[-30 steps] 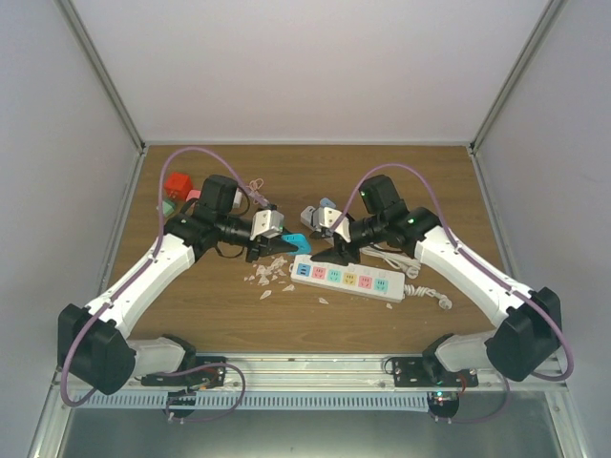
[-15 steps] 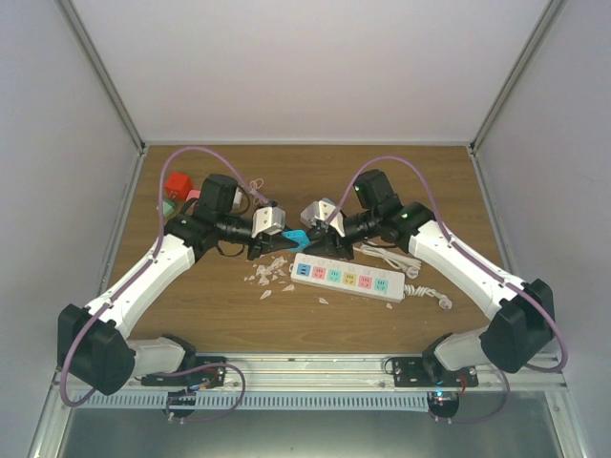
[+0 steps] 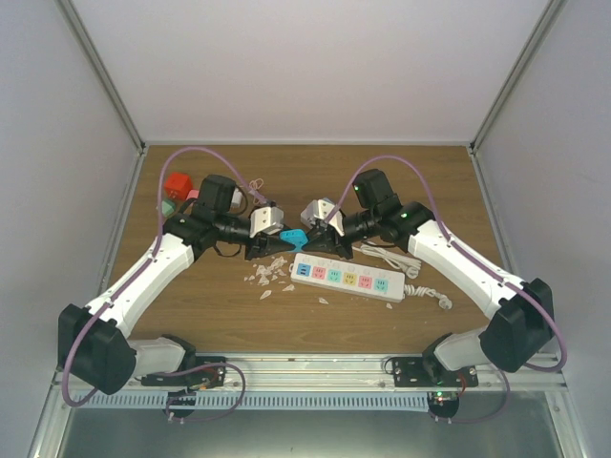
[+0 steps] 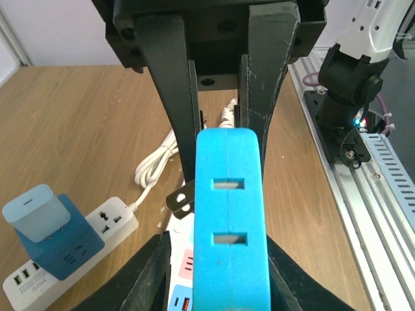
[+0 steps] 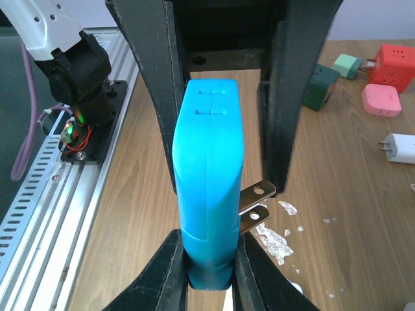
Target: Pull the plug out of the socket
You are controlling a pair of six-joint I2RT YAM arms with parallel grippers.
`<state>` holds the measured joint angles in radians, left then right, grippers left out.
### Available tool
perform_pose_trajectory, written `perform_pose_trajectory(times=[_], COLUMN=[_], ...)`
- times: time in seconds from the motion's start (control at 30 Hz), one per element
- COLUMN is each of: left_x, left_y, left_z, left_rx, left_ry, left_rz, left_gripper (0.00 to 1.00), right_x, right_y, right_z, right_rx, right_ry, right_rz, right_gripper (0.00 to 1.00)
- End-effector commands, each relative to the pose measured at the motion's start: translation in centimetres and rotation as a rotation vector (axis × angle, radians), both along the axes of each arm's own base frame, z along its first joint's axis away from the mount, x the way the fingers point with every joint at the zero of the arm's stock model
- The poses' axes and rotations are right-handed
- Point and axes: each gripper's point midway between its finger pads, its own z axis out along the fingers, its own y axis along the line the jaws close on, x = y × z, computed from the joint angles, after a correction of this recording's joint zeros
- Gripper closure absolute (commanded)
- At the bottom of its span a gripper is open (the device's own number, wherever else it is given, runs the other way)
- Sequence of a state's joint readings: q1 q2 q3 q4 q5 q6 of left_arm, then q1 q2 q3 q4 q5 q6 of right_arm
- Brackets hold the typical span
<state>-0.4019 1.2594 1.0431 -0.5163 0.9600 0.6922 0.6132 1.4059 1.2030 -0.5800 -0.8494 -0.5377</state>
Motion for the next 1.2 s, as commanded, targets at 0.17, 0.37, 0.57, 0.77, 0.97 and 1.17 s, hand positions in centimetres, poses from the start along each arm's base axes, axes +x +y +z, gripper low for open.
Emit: perform_pose_trajectory(times=[0.17,0.37,0.57,0.77,0.97,1.17], left_x=[0.3,1.2,2.1,2.1,2.2,4.6], left_y=[1.0,0.3,0.2,-0.1,0.6,4.8], left_z=[0.7,0.4,0.0,-1.4,-2.3,-3.7], left_rx=[-0.032,-0.031,-0.016,0.029,0.047,0.055], left_ry=[-0.017,0.019,0.041,0.052,0.074,0.073], left_rz=[-0.005,-0.001,0.038,0.034,0.043,0.148], left_gripper=[0.96,1.00,1.00,1.00,1.00,1.00], right_x=[-2.0,-3.3,-4.6,-5.3,-3.9,1.5], right_y=[0.1,0.9,2.3,3.8,3.7,0.2], right_z=[1.2,2.7,3.0,2.4,2.7,2.1], right_rx=[0.045,0.093,0.094,0.079,0.080,0.076], right_ry=[0.012,0.013,0.011,0.006,-0.015,-0.018], right_rz=[0.082,0.174,0.243,0.282,0.238,0.059], right_gripper=[0.81,0.61,0.62,0.61,0.51,0.17])
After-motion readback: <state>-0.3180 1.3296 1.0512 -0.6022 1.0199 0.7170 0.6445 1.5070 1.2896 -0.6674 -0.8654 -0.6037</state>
